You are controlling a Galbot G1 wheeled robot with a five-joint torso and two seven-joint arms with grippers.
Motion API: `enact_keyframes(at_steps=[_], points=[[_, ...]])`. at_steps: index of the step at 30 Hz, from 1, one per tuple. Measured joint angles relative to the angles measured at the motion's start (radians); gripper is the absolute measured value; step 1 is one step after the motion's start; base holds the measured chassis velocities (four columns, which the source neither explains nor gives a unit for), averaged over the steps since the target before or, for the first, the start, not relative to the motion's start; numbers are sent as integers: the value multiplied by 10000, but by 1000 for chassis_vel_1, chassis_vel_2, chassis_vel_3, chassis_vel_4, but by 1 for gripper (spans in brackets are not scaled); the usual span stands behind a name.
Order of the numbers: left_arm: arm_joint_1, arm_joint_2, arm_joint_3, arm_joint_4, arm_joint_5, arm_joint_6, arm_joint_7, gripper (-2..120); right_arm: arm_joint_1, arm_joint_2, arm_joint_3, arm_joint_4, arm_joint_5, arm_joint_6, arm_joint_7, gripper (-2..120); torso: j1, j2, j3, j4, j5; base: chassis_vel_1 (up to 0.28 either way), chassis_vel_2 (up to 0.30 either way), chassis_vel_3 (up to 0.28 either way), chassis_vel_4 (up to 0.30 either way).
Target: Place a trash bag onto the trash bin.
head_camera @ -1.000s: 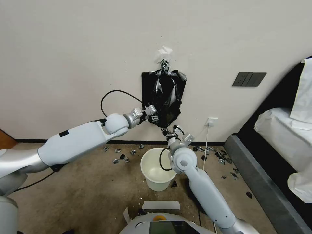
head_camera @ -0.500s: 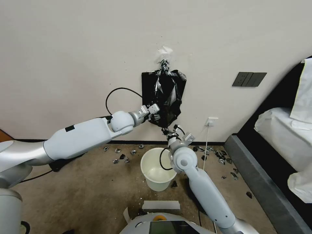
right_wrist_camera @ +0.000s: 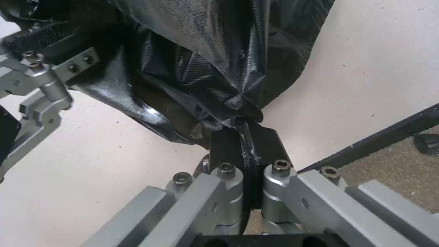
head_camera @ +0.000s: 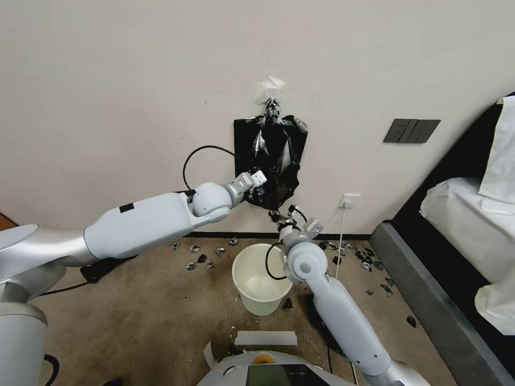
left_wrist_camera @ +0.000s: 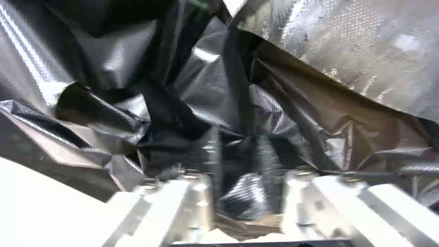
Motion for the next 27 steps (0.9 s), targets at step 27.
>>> enact_keyframes(at_steps=[27], points=[[1612,391,-1559,-1495,-2364,-3463,-2616,0,-35,-29,-36,307,-203,8,-45,3,1,0,0,0,-1,0,0,0,0]])
